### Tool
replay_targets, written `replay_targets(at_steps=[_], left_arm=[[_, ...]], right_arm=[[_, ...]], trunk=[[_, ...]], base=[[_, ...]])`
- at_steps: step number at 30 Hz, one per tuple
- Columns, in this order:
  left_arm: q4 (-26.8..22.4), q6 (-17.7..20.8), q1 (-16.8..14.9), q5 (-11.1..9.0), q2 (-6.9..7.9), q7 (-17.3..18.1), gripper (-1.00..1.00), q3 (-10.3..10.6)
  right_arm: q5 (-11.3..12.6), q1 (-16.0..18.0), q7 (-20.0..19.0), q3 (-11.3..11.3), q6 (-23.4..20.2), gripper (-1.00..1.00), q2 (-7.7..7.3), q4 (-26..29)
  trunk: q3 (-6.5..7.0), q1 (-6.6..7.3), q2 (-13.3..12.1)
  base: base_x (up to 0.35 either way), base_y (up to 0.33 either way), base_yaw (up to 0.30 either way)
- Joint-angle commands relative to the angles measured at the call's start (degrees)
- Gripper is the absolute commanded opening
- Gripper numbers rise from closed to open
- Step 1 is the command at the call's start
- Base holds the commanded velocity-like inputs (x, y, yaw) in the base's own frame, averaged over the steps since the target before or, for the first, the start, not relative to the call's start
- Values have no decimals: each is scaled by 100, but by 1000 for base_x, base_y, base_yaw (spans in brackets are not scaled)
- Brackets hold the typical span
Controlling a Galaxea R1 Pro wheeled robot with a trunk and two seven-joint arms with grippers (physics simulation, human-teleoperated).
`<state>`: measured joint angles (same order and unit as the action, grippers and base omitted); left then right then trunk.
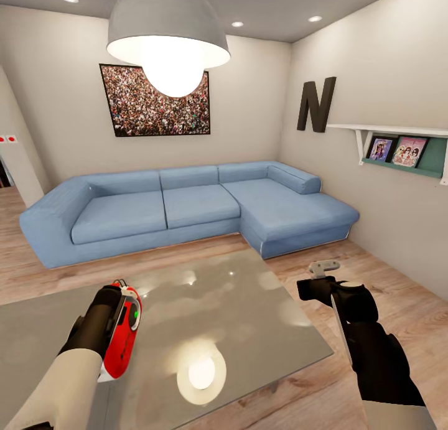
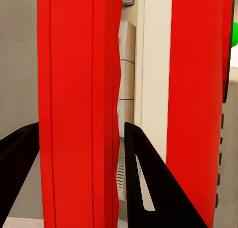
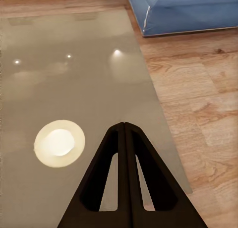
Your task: Turn on the radio receiver that's on the table in the living room.
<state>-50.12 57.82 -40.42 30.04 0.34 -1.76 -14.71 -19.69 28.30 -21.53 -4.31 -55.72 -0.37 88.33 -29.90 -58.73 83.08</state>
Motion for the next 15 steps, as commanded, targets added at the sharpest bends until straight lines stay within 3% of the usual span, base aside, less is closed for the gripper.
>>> replay_targets(at_steps=[1, 15], left_arm=[[1, 1, -1, 46, -1, 0, -100, 3], [-6, 1, -1, -12, -28, 25, -100, 29]], right_arm=[[0, 0, 0, 0, 0, -100, 0, 0], [0, 0, -7, 0, 0, -100, -7, 0]], trunk=[[0, 0, 0], [0, 0, 0]], base=[[0, 0, 0], [0, 0, 0]])
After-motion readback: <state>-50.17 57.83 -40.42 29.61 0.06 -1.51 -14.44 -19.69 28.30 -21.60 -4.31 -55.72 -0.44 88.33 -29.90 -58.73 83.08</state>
